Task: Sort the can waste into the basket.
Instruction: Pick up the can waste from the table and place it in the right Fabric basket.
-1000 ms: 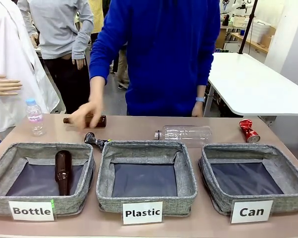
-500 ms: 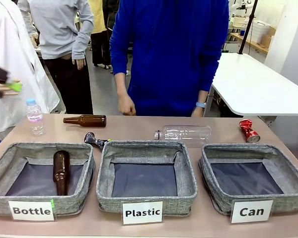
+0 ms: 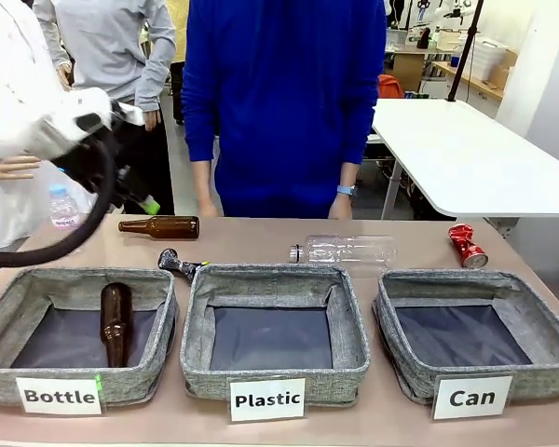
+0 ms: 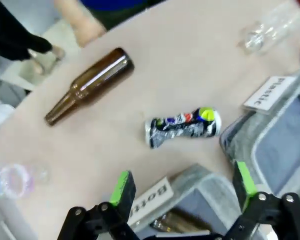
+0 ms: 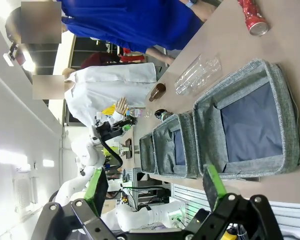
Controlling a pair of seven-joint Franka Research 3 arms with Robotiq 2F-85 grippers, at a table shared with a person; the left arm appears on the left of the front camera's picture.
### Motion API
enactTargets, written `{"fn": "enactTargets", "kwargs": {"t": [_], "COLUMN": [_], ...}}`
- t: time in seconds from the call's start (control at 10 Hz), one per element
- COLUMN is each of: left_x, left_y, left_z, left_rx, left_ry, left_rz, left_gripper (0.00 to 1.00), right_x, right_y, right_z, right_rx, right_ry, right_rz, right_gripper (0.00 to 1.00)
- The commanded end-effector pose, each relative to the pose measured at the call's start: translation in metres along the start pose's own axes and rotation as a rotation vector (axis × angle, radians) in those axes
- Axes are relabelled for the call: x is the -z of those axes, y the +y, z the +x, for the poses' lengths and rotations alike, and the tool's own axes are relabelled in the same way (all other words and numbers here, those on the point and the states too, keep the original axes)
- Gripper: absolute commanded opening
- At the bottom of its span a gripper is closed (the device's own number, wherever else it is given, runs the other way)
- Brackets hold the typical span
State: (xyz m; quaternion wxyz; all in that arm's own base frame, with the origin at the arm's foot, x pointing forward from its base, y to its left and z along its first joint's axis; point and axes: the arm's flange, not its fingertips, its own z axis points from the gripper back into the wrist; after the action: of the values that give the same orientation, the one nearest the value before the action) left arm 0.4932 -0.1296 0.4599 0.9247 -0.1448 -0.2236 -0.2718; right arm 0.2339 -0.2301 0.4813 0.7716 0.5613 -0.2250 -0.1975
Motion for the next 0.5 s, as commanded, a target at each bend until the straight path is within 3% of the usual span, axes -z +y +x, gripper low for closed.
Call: {"fn": "enactTargets", "kwargs": {"t": [0.0, 0.2, 0.3, 0.4], "left_x": [0.034, 0.064, 0.044, 0.044], "left_y": [-0.018, -0.025, -0.025, -0.025], "left_z": [0.009, 0.01, 0.009, 0.009], "left_rx": [-0.004, -0.008, 0.034, 0.034], "left_ry": [-0.067, 0.054, -0.032, -0.032], "left_rz": [0.128, 0.159, 0.077, 0.077], "left_gripper": [1.0, 1.0, 1.0, 1.0], "right_x": [-0.001, -0.001, -0.001, -0.001], "right_y": [0.001, 0.001, 0.001, 0.001], "right_z": [0.003, 0.003, 0.003, 0.003], "right_rx": [-0.026, -0.026, -0.026, -0.026], "right_ry": [-0.008, -0.008, -0.008, -0.008], "right_rz": [0.019, 0.019, 0.019, 0.019], "right_gripper": [1.0, 1.0, 1.0, 1.0]}}
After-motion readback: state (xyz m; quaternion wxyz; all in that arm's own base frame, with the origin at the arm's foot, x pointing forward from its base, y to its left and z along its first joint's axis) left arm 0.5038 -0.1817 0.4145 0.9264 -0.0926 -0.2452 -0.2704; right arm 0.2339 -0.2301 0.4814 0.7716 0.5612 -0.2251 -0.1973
